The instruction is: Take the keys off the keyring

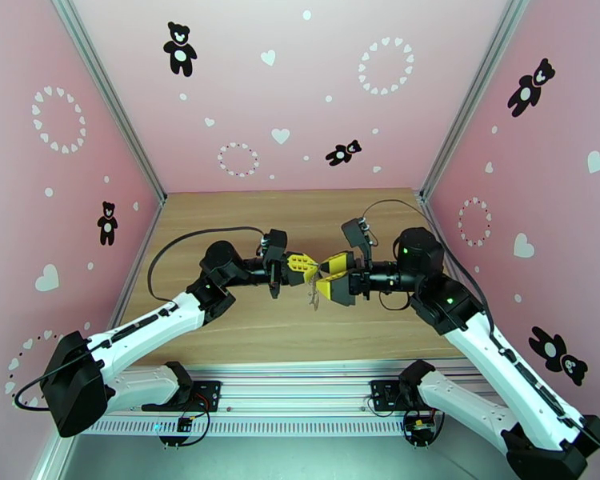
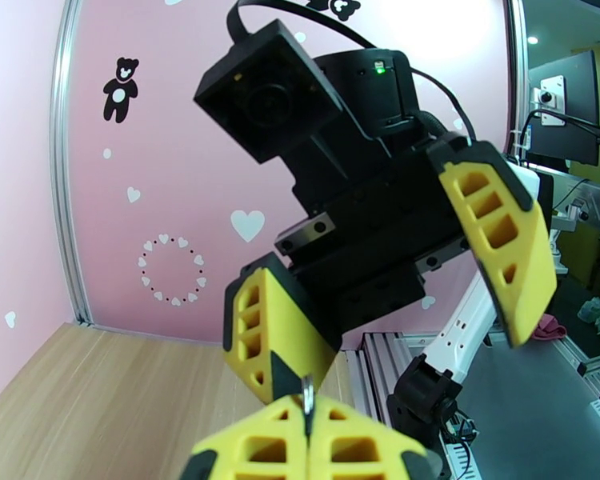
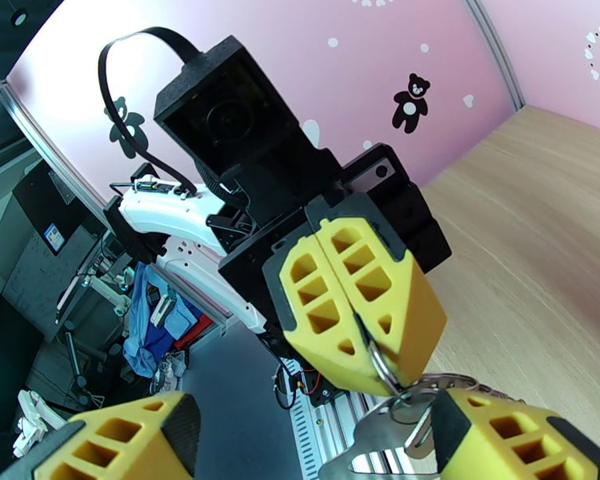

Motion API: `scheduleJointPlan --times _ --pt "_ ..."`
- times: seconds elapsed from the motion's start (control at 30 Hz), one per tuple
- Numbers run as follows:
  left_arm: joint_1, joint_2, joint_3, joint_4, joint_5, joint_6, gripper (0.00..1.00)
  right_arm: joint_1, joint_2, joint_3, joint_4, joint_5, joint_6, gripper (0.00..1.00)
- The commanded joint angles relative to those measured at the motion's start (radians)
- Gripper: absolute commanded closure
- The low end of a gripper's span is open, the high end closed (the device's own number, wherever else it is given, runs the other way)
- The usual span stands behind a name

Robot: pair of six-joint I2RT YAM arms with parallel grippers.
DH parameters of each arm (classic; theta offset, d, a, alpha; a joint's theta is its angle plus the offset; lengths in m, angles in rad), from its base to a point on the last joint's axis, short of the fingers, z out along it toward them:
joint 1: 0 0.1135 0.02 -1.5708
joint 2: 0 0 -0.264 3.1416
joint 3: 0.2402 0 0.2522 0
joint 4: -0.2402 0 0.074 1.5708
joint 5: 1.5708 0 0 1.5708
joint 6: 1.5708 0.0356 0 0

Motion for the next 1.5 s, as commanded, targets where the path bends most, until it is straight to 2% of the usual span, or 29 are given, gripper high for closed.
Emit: scheduleJointPlan --times 0.0,0.43,0.97,1.47 --pt "0.006 -0.008 0.037 -0.003 -0.018 0.023 1.0 0.006 -0.014 -0.01 0.018 -0.01 0.013 0.2" --pt "0.007 0.007 0.034 0.024 -0.028 0.017 1.0 0.015 -0.002 -0.029 0.059 0.007 0.025 0.18" --pt "0.008 -0.034 0.01 -0.009 -0.046 0.047 1.0 0.016 -0.029 -0.041 0.069 0.012 0.046 0.23" --pt "0.008 -0.058 0.005 -0.022 -0.042 0.056 1.0 0.015 -0.05 -0.034 0.08 0.012 0.065 0.24"
